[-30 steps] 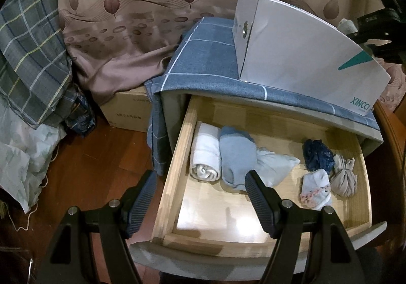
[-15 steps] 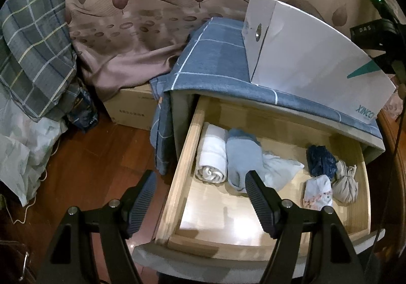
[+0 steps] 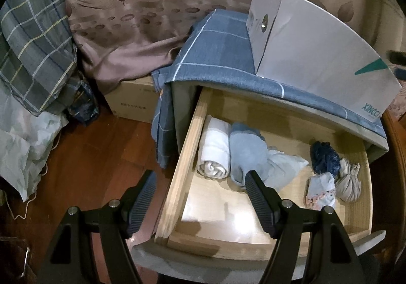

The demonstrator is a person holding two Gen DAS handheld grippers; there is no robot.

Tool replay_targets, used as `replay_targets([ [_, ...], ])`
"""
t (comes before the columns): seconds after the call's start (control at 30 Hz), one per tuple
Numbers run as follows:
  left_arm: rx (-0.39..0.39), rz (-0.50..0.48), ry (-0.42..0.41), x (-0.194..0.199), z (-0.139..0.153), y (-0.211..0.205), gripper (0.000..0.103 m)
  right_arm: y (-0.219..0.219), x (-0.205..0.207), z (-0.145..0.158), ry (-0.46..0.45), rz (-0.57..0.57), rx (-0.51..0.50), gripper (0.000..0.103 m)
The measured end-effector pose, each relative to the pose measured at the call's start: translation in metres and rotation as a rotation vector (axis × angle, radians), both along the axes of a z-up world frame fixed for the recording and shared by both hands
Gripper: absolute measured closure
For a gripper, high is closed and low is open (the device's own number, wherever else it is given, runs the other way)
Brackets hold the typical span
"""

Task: Take underwear out of drawer
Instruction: 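Move the right tool into the drawer and grasp the grey-beige tied bundle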

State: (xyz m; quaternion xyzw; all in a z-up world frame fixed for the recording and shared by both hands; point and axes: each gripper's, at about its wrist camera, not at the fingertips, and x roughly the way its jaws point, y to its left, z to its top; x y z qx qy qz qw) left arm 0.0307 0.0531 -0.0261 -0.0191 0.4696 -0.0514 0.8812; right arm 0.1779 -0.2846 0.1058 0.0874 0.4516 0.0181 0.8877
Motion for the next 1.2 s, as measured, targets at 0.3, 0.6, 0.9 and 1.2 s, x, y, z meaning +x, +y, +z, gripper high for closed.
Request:
replay_targets([
  [0.3,0.009,0.013,0.027,0.001,-0.004,-0.003,0.029,-0.017,-0.071,-0.026,0.076,0.059,-0.051,0.058],
  [0.6,0.027,0.02,0.052,0.004,-0.008,-0.003,0.029,-0.034,-0.069,-0.134,0.327,0.034,-0.079,0.064],
  [0.9,0.037,0.018,0.051,0.005,-0.008,-0.006,0.029,-0.043,-0.04,-0.2,0.428,-0.005,-0.117,0.064],
  [1.2,0.036,0.008,0.055,0.006,-0.009,-0.008,0.029,-0.036,-0.022,-0.219,0.417,0.013,-0.255,0.058],
])
